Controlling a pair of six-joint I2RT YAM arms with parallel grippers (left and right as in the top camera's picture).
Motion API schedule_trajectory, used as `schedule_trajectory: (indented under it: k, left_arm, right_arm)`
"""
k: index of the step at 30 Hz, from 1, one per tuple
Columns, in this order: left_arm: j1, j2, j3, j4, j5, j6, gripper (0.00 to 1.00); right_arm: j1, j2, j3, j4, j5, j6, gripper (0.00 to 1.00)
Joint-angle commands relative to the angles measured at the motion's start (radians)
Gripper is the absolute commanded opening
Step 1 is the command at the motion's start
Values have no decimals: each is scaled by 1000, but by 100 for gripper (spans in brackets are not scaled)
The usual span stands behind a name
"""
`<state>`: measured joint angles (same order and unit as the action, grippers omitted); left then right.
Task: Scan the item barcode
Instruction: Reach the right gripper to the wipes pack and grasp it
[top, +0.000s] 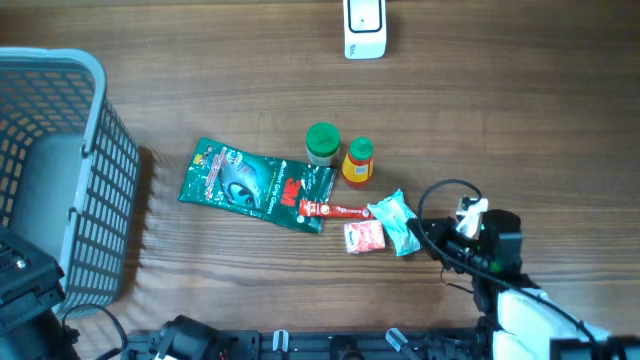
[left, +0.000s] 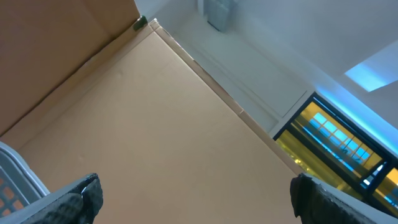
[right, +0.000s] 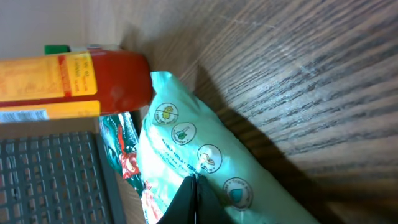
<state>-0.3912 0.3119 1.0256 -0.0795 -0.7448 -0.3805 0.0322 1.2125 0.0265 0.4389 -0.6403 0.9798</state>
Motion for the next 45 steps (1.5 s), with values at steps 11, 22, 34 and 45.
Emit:
schedule_trajectory:
  k: [11, 22, 34, 45]
  left_arm:
    - [5, -8, 1, 0, 11, -10, 100]
    - [5, -150, 1, -69, 11, -10, 100]
    - [5, -228, 1, -75, 11, -10, 100]
    - [5, -250, 1, -95, 11, -10, 100]
  right_arm:
    - [4, -186, 268, -476, -39, -150, 5]
    - [146, -68, 343, -706, 87, -266, 5]
    - [251, 190, 472, -853, 285, -264, 5]
    - [251, -105, 681, -1113, 542, -300, 5]
